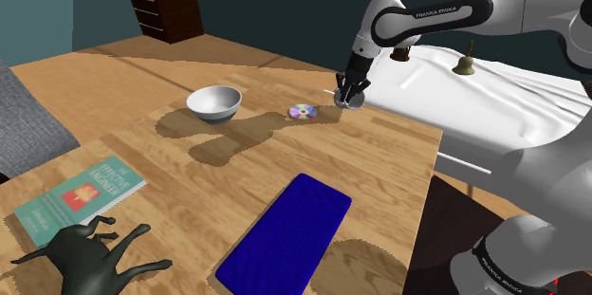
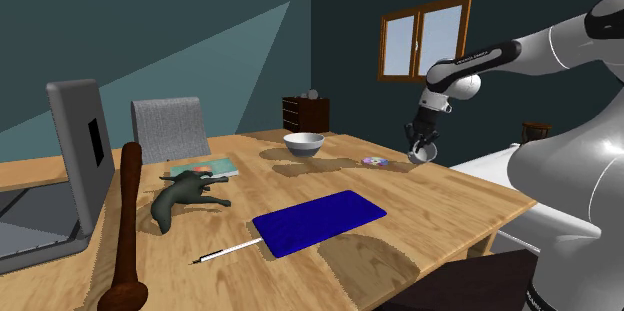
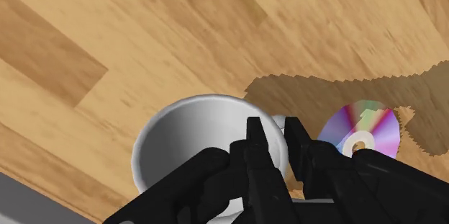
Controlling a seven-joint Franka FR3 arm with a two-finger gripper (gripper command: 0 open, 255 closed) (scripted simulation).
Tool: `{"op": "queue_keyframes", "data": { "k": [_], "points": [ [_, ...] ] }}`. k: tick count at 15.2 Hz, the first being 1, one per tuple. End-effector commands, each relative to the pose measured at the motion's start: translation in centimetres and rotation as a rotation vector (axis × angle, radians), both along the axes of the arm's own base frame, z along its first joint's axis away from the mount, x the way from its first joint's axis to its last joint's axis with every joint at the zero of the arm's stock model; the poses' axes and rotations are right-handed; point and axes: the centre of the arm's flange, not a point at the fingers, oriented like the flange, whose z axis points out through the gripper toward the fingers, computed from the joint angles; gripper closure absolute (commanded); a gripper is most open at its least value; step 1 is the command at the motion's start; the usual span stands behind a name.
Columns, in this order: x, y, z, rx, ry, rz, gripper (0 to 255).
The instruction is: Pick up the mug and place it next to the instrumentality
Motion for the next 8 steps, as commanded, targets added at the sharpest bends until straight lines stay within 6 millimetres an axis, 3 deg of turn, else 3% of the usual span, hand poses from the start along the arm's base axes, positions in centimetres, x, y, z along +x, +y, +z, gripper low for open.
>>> {"op": "queue_keyframes", "data": {
  "k": [1,6,7,8],
  "points": [
    [-0.27,-1.30,-1.14,-0.064,0.002,0.016,255],
    [-0.27,-1.30,-1.14,-0.064,0.002,0.016,255],
    [-0.50,-1.01,-0.93,-0.063,0.002,0.015,0],
    [-0.66,-1.26,-0.99,-0.063,0.002,0.014,0]
  ]
}}
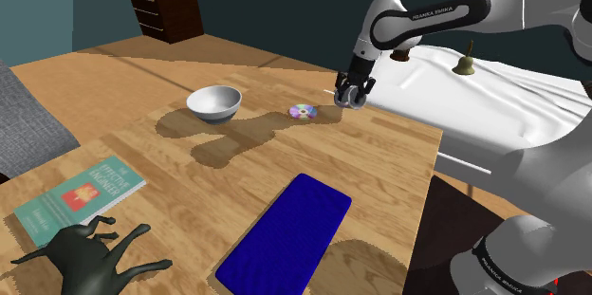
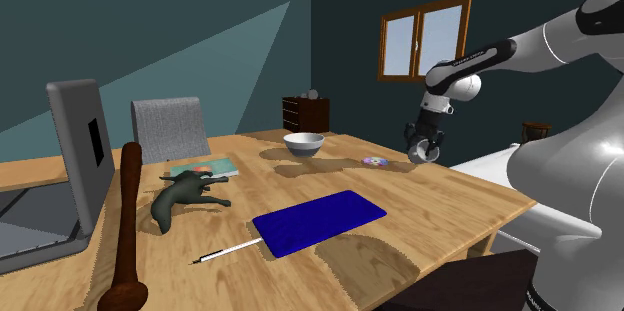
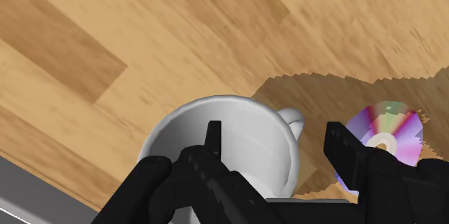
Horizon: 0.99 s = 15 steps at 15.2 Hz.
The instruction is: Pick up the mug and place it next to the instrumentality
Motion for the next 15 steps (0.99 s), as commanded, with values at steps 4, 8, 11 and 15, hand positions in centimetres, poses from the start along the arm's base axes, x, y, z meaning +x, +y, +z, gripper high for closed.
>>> {"op": "queue_keyframes", "data": {
  "k": [4,8,11,15],
  "points": [
    [0.1,-0.7,-0.4,-0.027,-0.001,0.010,0],
    [0.0,-1.7,4.5,-0.027,-0.001,0.010,0],
    [0.0,-1.7,4.5,-0.027,-0.001,0.010,0],
    [0.0,-1.7,4.5,-0.027,-0.001,0.010,0]
  ]
}}
